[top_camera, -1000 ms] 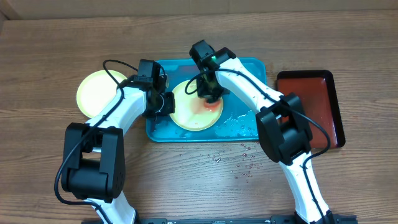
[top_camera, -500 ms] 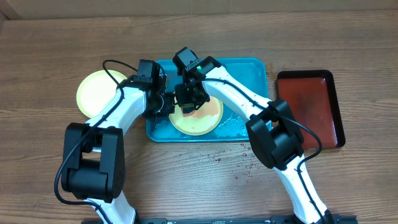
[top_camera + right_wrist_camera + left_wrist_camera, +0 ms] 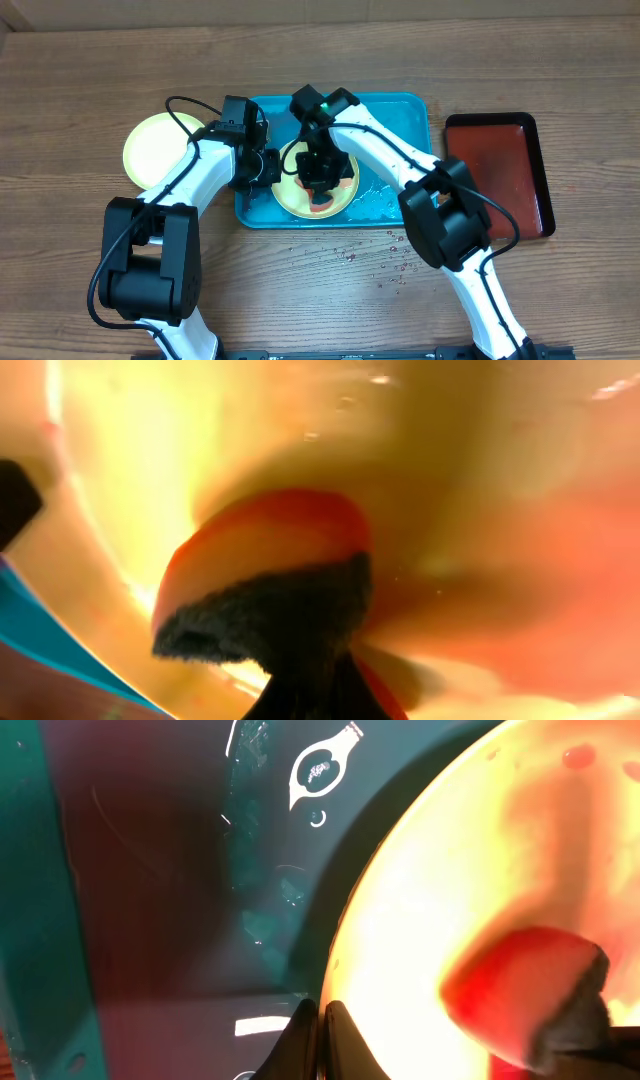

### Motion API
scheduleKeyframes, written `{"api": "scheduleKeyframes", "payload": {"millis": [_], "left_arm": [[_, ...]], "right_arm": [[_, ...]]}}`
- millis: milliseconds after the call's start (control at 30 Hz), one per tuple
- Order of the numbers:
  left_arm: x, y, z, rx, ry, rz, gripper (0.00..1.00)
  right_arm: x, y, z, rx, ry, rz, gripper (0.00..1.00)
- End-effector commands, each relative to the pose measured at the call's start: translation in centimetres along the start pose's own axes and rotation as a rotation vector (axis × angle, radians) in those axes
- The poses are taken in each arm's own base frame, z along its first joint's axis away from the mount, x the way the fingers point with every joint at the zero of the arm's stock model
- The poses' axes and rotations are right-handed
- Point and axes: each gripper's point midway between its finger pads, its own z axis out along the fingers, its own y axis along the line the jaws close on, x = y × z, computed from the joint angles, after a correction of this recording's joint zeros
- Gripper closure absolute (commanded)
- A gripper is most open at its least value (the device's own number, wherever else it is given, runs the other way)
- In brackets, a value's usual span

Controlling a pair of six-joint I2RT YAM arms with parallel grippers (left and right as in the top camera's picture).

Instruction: Clean dirty plates on tray and stack at the side

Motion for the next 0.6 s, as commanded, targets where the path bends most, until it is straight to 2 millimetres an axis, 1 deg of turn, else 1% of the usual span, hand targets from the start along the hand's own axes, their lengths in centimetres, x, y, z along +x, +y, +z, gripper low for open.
{"api": "scheduleKeyframes", "payload": {"millis": [0, 133, 233, 300, 367, 467, 533, 567], "left_arm": [[-0.4, -0.1, 0.1, -0.005, -0.006, -0.008, 0.96], [-0.4, -0.1, 0.1, -0.005, -0.006, -0.008, 0.96], [-0.4, -0.1, 0.1, -0.004, -0.006, -0.008, 0.96], [-0.5, -0.1, 0.1, -0.004, -0.006, -0.008, 0.96], [-0.5, -0.1, 0.1, -0.004, -0.006, -0.008, 0.96], [-0.5, -0.1, 0.1, -0.004, -0.006, -0.008, 0.96], [-0.5, -0.1, 0.1, -0.004, -0.006, -0.008, 0.96], [-0.5, -0.1, 0.1, -0.004, -0.006, -0.008, 0.96]], "right_arm": [[-1.2, -3.2, -0.4, 0.07, -0.022, 0.012, 0.96], [-2.3, -6.1, -1.1, 0.133, -0.052, 0.056, 0.96], [-2.9, -7.7, -1.6, 0.166, -0.073, 0.083, 0.96], [-3.5, -8.5, -1.8, 0.178, -0.094, 0.097, 0.96], [-4.2, -8.7, -2.0, 0.171, -0.121, 0.099, 0.96], [-5.7, -8.2, -2.1, 0.147, -0.177, 0.088, 0.96], [-6.5, -7.3, -2.1, 0.116, -0.212, 0.076, 0.96], [-7.0, -6.5, -2.1, 0.087, -0.232, 0.061, 0.96]]}}
